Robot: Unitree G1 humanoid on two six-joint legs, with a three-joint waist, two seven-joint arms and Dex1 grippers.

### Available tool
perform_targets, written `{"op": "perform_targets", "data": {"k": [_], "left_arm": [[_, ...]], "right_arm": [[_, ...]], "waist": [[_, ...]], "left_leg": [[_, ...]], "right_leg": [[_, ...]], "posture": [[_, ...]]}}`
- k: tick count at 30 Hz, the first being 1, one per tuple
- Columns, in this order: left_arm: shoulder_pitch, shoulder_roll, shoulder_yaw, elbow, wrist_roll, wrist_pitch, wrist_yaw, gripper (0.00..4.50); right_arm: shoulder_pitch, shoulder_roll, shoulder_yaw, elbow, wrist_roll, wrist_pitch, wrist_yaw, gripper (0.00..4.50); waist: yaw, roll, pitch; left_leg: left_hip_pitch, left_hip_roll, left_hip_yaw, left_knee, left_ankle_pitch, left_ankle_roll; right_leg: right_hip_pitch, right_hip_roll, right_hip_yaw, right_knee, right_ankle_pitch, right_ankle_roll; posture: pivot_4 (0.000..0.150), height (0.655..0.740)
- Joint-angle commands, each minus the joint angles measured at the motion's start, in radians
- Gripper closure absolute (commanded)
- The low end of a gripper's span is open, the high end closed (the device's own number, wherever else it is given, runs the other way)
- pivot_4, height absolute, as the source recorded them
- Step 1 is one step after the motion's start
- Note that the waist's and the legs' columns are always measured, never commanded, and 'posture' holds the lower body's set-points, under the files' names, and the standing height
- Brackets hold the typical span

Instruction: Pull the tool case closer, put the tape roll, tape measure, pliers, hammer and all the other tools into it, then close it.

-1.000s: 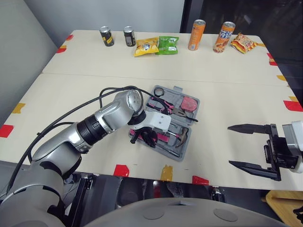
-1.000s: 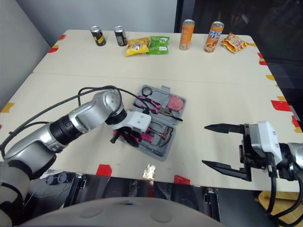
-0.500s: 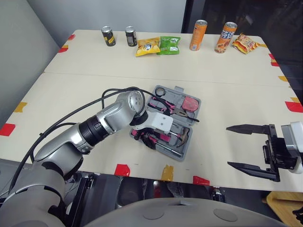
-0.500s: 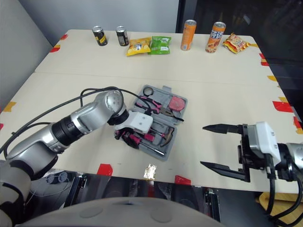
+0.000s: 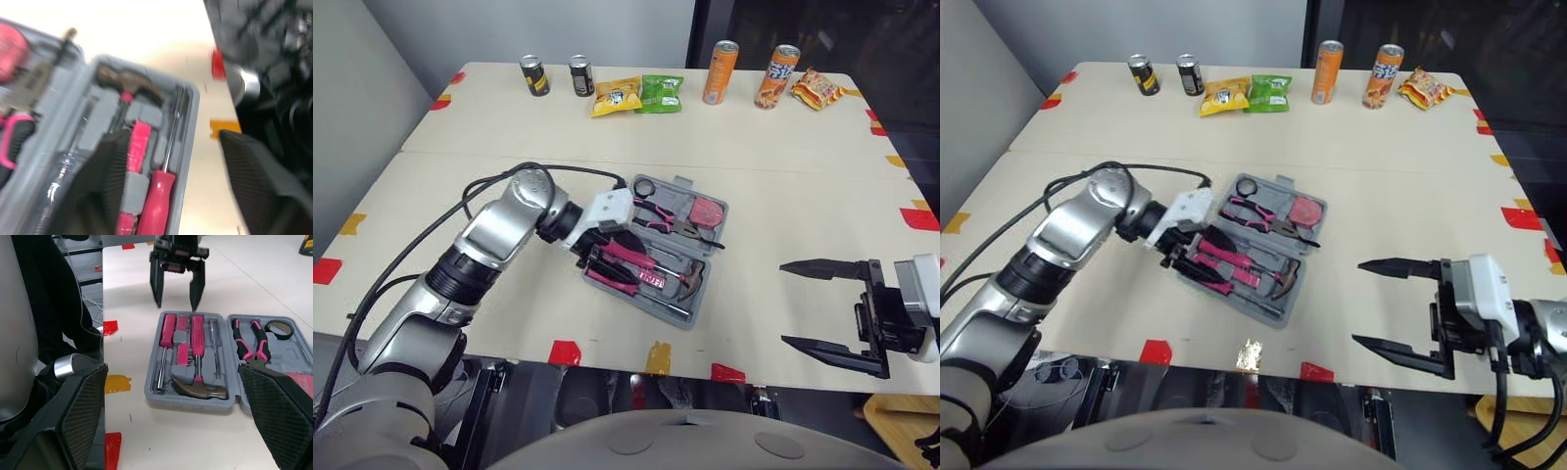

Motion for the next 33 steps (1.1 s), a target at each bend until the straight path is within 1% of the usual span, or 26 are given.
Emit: {"op": "perform_targets", "data": {"k": [1, 4, 5, 10, 13, 15, 17, 20, 22, 24, 28, 30, 33], "left_arm": [[0.064, -0.012, 0.033, 0.050, -0.014, -0.109, 0.016, 3.19], [0.104, -0.036, 0.025, 0.095, 0.006, -0.195, 0.037, 4.27], [0.115, -0.046, 0.017, 0.118, 0.021, -0.232, 0.048, 4.45], [0.131, -0.093, -0.027, 0.209, 0.093, -0.346, 0.093, 4.45], [0.154, -0.089, -0.113, 0.290, 0.205, -0.459, 0.098, 4.45], [0.170, -0.080, -0.145, 0.321, 0.247, -0.515, 0.097, 4.45], [0.186, -0.077, -0.149, 0.341, 0.263, -0.541, 0.115, 4.45], [0.215, -0.083, -0.103, 0.324, 0.216, -0.536, 0.131, 4.45], [0.238, -0.099, -0.048, 0.291, 0.145, -0.505, 0.144, 4.45], [0.264, -0.118, 0.033, 0.221, 0.034, -0.431, 0.165, 4.45], [0.317, -0.137, 0.218, 0.091, -0.131, -0.234, 0.317, 4.45], [0.354, -0.164, 0.310, 0.073, -0.184, -0.257, 0.380, 4.45], [0.396, -0.162, 0.425, 0.065, -0.224, -0.236, 0.462, 4.45]], "right_arm": [[0.000, 0.008, -0.010, -0.022, 0.022, -0.002, -0.008, 0.00], [0.000, 0.006, -0.019, -0.027, 0.033, 0.006, -0.012, 0.00], [0.001, 0.004, -0.023, -0.029, 0.038, 0.009, -0.014, 0.00], [0.000, -0.002, -0.029, -0.030, 0.044, 0.013, -0.015, 0.00], [-0.012, -0.012, -0.025, -0.035, 0.050, 0.023, -0.021, 0.00], [-0.019, -0.018, -0.020, -0.034, 0.050, 0.027, -0.020, 0.00], [-0.026, -0.022, -0.013, -0.034, 0.051, 0.031, -0.020, 0.00], [-0.038, -0.019, 0.002, -0.035, 0.047, 0.035, -0.025, 0.00], [-0.050, -0.009, 0.019, -0.033, 0.043, 0.033, -0.038, 0.00], [-0.075, 0.024, 0.046, -0.038, 0.048, 0.039, -0.097, 0.00], [-0.107, 0.128, 0.146, -0.053, -0.024, 0.041, -0.269, 0.00], [-0.121, 0.186, 0.199, -0.055, -0.053, 0.040, -0.345, 0.00], [-0.165, 0.275, 0.289, -0.034, -0.117, 0.035, -0.458, 0.00]], "waist": [[0.000, 0.000, 0.000], [0.004, 0.000, 0.000], [0.004, 0.000, 0.000], [0.003, 0.000, 0.000], [-0.001, 0.000, 0.000], [-0.001, 0.001, -0.002], [-0.001, 0.001, -0.006], [-0.001, 0.003, -0.010], [-0.006, 0.005, -0.011], [-0.009, 0.004, -0.011], [-0.012, 0.002, -0.007], [-0.011, 0.002, -0.007], [-0.020, 0.002, -0.007]], "left_leg": [[0.000, 0.000, 0.000, 0.000, 0.000, 0.000], [0.000, 0.000, 0.000, 0.000, 0.000, 0.000], [-0.001, 0.000, 0.000, 0.000, 0.000, 0.000], [0.000, 0.000, 0.000, 0.000, 0.000, 0.000], [0.000, 0.000, 0.000, 0.000, 0.000, 0.000], [0.000, 0.000, 0.000, -0.001, 0.000, 0.000], [0.001, 0.000, 0.000, -0.001, 0.000, 0.000], [0.002, 0.000, 0.000, -0.002, 0.000, 0.000], [0.003, 0.000, 0.000, -0.002, 0.000, 0.000], [0.003, 0.000, 0.000, -0.002, 0.000, 0.000], [0.001, 0.000, -0.001, -0.002, 0.000, 0.000], [0.000, 0.000, -0.001, -0.002, 0.000, 0.000], [0.000, 0.000, 0.000, -0.003, 0.000, 0.000]], "right_leg": [[0.000, 0.000, 0.000, 0.000, 0.000, 0.000], [0.000, 0.000, 0.000, -0.001, 0.000, 0.000], [0.000, 0.000, 0.000, -0.001, 0.000, 0.000], [0.000, 0.000, 0.000, -0.001, 0.000, 0.001], [0.000, 0.000, 0.000, -0.001, 0.000, 0.001], [0.000, 0.000, 0.000, -0.001, 0.000, 0.001], [0.002, 0.000, 0.000, -0.002, 0.000, 0.001], [0.002, 0.000, 0.000, -0.002, 0.000, 0.001], [0.003, 0.000, 0.000, -0.001, 0.000, 0.001], [0.003, 0.000, 0.000, -0.001, 0.000, 0.001], [0.001, 0.000, -0.001, 0.000, 0.000, 0.001], [0.000, 0.000, -0.001, 0.000, 0.000, 0.000], [0.000, 0.000, -0.001, -0.002, 0.000, 0.000]], "posture": [[0.150, 0.7400], [0.150, 0.7400], [0.150, 0.7400], [0.150, 0.7400], [0.150, 0.7400], [0.150, 0.7400], [0.150, 0.7400], [0.150, 0.7400], [0.150, 0.7400], [0.150, 0.7400], [0.150, 0.7400], [0.150, 0.7400], [0.150, 0.7400]]}}
